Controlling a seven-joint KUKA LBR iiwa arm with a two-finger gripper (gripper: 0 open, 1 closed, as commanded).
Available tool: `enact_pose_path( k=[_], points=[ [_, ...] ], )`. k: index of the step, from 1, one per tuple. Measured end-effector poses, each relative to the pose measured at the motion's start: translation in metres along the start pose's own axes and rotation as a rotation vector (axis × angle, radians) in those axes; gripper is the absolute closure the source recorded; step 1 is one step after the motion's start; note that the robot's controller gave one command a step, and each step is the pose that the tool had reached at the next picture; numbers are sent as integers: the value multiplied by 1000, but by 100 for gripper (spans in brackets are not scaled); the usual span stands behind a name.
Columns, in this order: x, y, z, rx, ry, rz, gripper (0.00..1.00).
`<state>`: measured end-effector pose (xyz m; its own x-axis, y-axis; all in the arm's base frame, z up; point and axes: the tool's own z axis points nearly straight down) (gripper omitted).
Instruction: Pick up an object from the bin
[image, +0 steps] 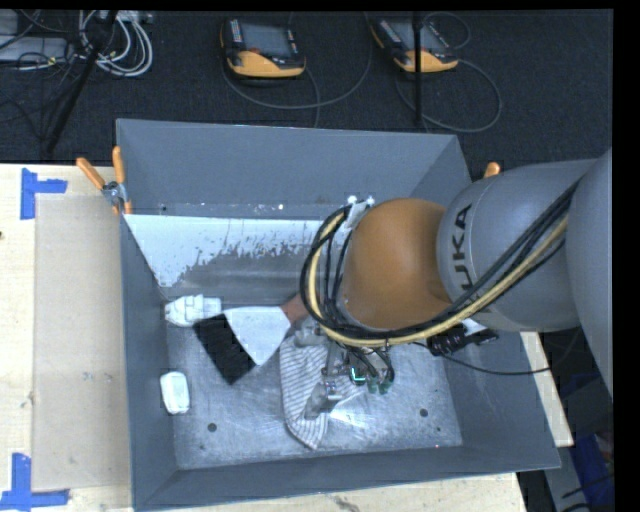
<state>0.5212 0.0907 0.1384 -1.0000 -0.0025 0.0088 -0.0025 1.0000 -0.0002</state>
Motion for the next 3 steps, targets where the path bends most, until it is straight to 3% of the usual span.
enact_pose_path(
  k=[1, 3],
  points=[
    [-2, 0, -3, -1, -7, 3, 0],
    [-18, -7, 60, 1, -7, -415, 0]
  ],
)
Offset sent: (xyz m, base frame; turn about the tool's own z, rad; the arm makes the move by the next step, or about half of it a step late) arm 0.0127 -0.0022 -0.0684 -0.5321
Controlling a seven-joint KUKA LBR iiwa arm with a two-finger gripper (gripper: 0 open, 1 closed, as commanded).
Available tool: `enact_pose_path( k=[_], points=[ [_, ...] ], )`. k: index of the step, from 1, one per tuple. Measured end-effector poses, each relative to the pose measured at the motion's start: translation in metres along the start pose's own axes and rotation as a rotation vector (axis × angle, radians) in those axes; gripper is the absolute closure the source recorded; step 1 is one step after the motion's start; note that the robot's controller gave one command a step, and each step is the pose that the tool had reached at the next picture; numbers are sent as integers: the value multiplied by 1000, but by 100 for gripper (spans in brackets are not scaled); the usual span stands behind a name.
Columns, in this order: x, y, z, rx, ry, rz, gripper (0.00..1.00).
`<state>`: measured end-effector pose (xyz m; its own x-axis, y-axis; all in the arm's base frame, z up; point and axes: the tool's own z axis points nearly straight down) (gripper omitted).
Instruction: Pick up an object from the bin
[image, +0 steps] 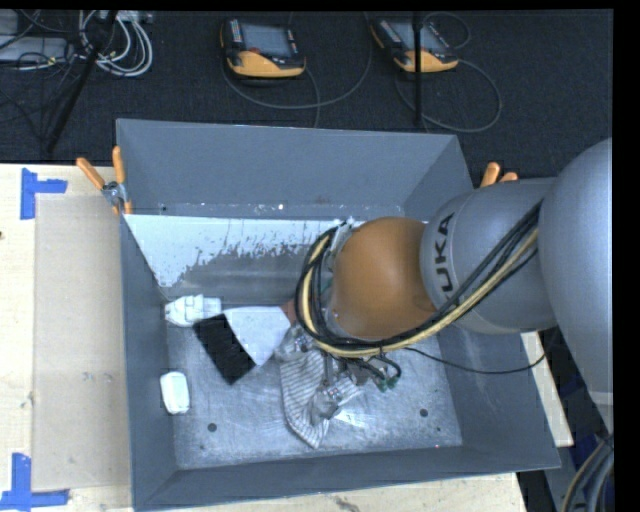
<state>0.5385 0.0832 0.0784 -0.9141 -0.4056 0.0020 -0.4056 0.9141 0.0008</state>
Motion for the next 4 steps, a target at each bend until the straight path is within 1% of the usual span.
enact_pose_path(
  k=[1, 2, 3, 4],
  points=[
    [-2, 6, 3, -1, -10, -142, 0],
    [14, -11, 3, -3, -17, -183, 0],
    [39, -3, 3, 10, 8, -514, 100],
    [39, -3, 3, 10, 8, -513, 100]
  ],
)
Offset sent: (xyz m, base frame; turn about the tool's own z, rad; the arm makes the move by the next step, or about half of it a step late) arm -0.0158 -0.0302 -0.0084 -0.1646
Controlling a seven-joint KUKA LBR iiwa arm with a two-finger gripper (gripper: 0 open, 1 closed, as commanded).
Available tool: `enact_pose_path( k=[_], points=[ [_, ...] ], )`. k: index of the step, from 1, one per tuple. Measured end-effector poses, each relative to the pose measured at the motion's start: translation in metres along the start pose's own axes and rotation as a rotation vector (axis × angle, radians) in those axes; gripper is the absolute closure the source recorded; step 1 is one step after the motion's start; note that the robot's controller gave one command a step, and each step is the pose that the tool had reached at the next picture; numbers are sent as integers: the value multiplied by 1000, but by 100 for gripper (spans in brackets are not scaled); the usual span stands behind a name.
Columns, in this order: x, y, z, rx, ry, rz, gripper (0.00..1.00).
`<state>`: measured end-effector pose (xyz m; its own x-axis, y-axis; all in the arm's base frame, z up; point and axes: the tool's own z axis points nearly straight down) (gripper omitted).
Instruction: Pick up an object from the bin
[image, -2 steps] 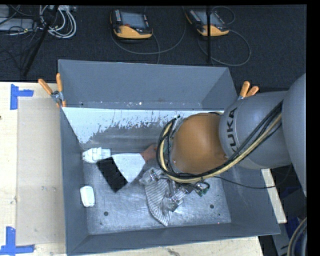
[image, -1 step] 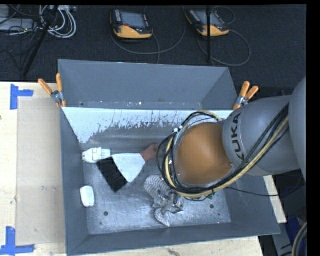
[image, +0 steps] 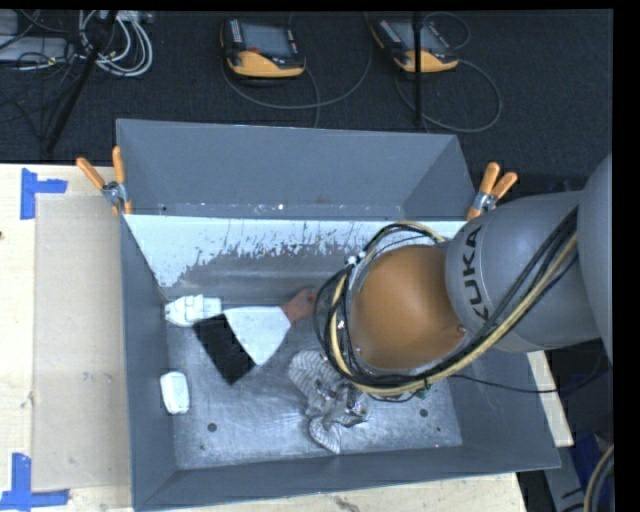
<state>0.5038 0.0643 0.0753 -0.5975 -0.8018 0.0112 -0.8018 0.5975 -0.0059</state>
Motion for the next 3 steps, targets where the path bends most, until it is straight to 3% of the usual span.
enact_pose_path(
  k=[3],
  points=[
    [-1, 4, -43, -9, -10, -1, 100]
  ],
)
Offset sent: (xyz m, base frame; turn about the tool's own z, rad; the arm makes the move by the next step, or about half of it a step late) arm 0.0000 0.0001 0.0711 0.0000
